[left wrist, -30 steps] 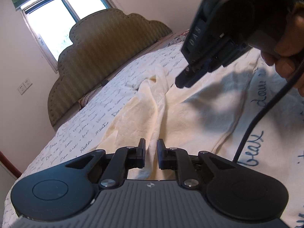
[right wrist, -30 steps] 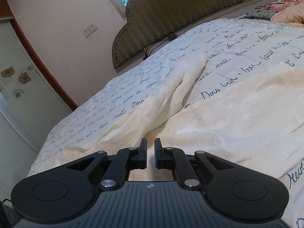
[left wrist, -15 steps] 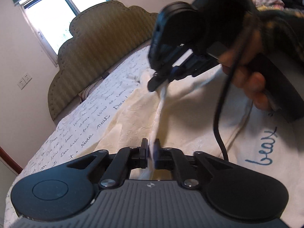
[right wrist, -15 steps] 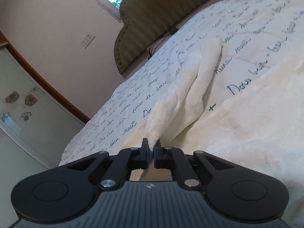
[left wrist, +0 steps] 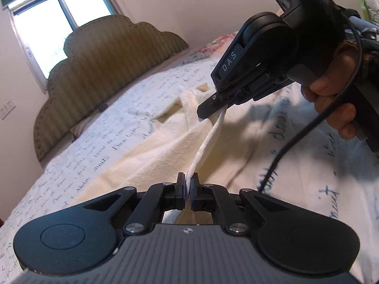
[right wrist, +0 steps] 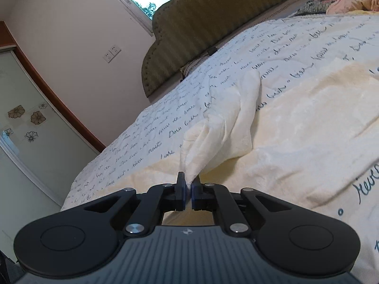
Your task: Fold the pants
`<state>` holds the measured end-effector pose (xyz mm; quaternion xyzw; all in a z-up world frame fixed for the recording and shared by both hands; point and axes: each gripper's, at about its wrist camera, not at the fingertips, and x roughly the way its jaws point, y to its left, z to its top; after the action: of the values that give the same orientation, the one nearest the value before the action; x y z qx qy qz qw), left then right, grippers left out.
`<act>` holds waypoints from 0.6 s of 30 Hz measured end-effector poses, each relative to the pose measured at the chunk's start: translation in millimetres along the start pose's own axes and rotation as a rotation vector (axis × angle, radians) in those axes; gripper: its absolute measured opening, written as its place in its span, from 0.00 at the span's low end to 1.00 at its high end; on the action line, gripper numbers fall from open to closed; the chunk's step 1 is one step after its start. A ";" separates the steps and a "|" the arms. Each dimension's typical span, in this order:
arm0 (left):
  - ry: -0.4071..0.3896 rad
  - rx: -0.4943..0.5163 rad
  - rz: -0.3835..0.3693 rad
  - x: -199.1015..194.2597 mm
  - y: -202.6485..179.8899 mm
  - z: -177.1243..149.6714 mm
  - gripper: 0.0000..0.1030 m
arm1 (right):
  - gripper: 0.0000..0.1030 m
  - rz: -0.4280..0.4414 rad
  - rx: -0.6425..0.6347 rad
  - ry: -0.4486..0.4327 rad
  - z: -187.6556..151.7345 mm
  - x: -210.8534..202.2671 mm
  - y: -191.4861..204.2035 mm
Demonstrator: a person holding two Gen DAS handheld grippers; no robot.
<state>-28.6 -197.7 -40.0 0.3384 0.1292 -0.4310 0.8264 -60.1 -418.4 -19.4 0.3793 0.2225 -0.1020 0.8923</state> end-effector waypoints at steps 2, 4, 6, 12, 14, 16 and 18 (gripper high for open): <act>0.006 0.023 -0.016 1.0 -3.6 -4.2 0.06 | 0.05 -0.005 0.032 0.015 -4.8 1.4 -10.8; 0.004 0.048 -0.015 1.8 -8.4 -8.5 0.06 | 0.07 -0.010 0.054 0.027 -7.7 2.2 -17.0; 0.005 0.059 -0.017 4.7 -8.6 -11.5 0.06 | 0.09 -0.011 0.069 0.028 -7.6 2.4 -20.7; -0.004 0.090 -0.027 7.9 -14.0 -19.3 0.03 | 0.09 -0.048 0.059 -0.009 -7.8 -4.6 -21.4; -0.006 0.089 -0.040 10.3 -15.6 -22.6 0.04 | 0.09 -0.075 0.041 -0.004 -10.0 -9.3 -20.8; -0.008 0.058 -0.065 12.1 -10.4 -24.7 0.08 | 0.09 -0.109 0.007 0.033 -12.2 -11.3 -21.1; -0.015 0.025 -0.090 13.9 -4.5 -26.7 0.08 | 0.10 -0.127 -0.025 0.051 -12.3 -15.9 -18.4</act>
<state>-21.8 -190.3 -68.8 0.3391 0.1328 -0.4719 0.8029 -84.5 -422.0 -31.0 0.3556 0.2698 -0.1460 0.8828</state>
